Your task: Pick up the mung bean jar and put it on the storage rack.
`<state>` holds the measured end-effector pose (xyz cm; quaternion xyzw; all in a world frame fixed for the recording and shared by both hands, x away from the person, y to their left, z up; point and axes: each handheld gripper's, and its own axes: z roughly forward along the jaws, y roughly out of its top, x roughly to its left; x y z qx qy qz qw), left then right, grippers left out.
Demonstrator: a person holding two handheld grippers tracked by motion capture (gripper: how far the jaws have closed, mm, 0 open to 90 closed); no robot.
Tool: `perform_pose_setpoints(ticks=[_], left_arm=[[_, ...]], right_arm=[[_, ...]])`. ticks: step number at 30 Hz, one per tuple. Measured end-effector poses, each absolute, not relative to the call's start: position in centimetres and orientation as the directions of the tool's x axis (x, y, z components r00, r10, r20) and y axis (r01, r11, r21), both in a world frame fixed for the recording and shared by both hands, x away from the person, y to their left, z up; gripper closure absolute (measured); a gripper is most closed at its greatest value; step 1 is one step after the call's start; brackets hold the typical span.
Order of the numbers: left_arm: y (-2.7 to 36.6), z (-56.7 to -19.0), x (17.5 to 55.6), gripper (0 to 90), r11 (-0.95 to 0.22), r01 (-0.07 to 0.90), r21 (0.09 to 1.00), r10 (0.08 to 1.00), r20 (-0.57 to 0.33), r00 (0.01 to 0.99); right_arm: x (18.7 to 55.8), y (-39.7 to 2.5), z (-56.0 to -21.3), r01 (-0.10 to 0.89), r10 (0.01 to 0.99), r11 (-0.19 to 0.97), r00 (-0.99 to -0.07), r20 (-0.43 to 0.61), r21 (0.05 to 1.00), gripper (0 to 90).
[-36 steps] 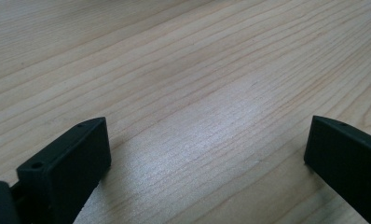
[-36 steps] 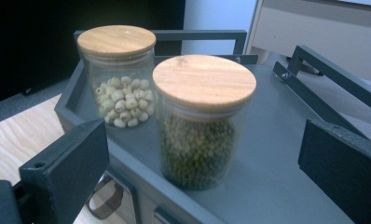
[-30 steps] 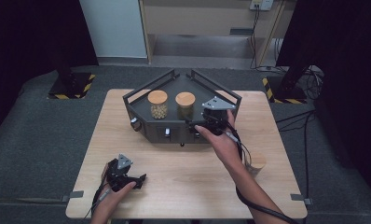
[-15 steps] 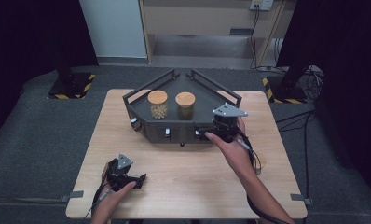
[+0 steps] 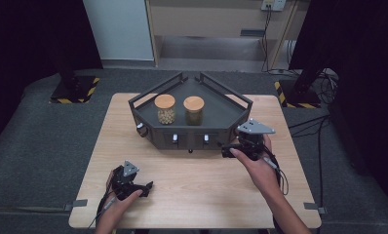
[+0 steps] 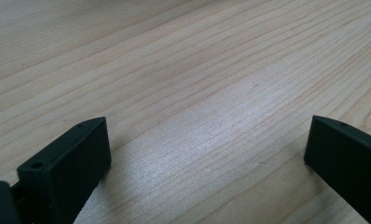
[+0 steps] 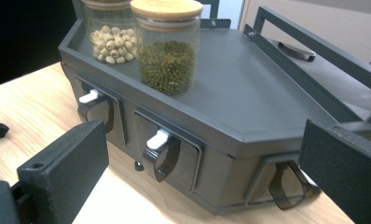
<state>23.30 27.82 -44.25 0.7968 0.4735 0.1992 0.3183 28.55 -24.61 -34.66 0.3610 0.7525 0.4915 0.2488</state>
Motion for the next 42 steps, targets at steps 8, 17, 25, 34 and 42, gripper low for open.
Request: perform_pose_setpoints(ticks=[8,17,25,34,42], left_arm=[[27.8,-44.2,23.3,0.0,-0.349,0.628,0.696,0.881,0.016,0.473],[27.8,-44.2,23.3,0.0,-0.349,0.628,0.696,0.881,0.016,0.473],[27.8,-44.2,23.3,0.0,-0.349,0.628,0.696,0.881,0.016,0.473],[27.8,-44.2,23.3,0.0,-0.349,0.628,0.696,0.881,0.015,0.473],[27.8,-44.2,23.3,0.0,-0.349,0.628,0.695,0.881,0.016,0.473]], right_arm=[[27.7,-25.7,-35.1,0.303,0.796,0.269,-0.604,-0.034,0.914,1.5],[26.9,-27.1,-35.9,0.317,0.804,0.28,-0.593,-0.041,0.906,1.6],[26.2,-28.5,-36.4,0.334,0.818,0.262,-0.575,-0.025,0.905,1.5],[25.4,-29.9,-36.9,0.343,0.832,0.248,-0.555,-0.017,0.906,1.5],[25.0,-30.9,-37.5,0.355,0.84,0.245,-0.542,-0.015,0.902,1.6]])
